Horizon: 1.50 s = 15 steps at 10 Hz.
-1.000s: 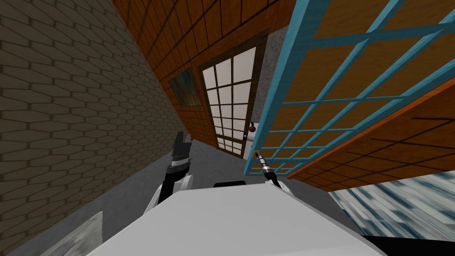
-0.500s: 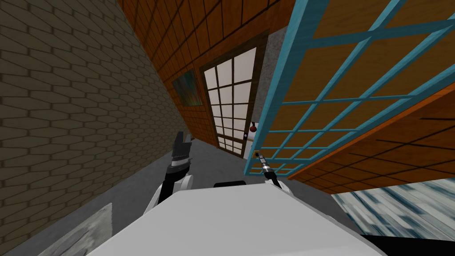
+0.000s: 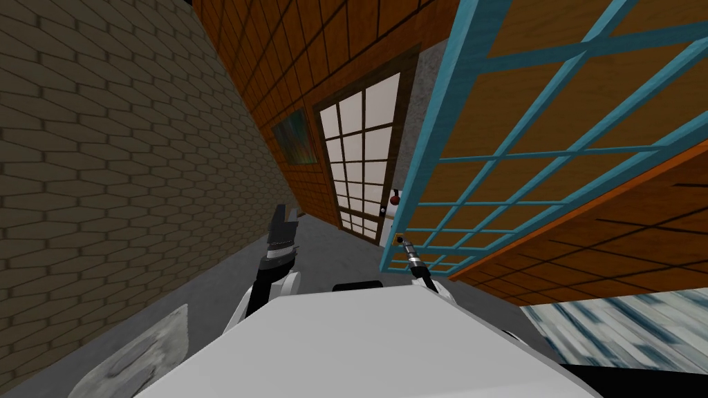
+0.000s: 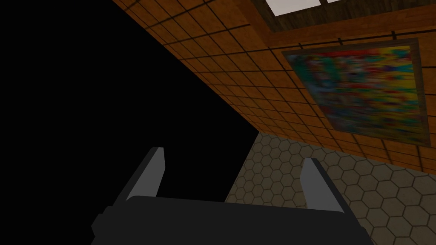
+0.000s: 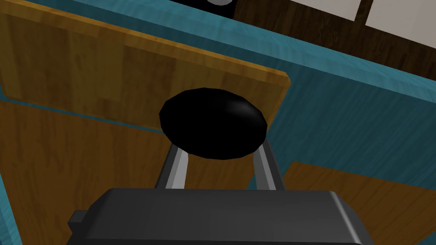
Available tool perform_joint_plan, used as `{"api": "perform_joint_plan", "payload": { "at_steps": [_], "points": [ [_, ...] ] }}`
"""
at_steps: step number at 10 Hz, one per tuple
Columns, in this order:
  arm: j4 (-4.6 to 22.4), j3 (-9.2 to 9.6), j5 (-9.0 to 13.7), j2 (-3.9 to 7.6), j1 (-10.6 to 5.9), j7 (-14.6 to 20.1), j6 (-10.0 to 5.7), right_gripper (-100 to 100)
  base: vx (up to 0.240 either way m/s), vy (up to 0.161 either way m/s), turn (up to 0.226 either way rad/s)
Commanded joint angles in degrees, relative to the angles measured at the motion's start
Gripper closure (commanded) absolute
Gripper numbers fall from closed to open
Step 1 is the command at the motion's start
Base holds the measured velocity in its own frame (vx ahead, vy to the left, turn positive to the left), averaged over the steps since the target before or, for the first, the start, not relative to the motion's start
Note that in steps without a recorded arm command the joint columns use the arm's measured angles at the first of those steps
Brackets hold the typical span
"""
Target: Pull the door open
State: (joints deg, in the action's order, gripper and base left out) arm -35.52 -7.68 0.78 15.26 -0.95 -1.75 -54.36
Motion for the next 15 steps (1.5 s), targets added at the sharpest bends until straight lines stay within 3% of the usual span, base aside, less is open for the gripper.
{"api": "perform_joint_plan", "payload": {
  "at_steps": [1,8,11,15],
  "points": [
    [0.12,0.92,0.32,-0.79,-0.23,2.12,-0.35,100,-0.037,-0.022,0.05],
    [0.51,3.01,4.39,-0.41,-0.77,11.53,-0.02,100,-0.031,-0.015,0.046],
    [0.51,3.01,4.39,-0.41,-0.77,11.71,-0.02,100,-0.012,-0.005,0.007],
    [0.8,4.58,7.45,-0.12,-1.18,18.58,0.23,100,-0.039,-0.018,0.066]
  ]
}}
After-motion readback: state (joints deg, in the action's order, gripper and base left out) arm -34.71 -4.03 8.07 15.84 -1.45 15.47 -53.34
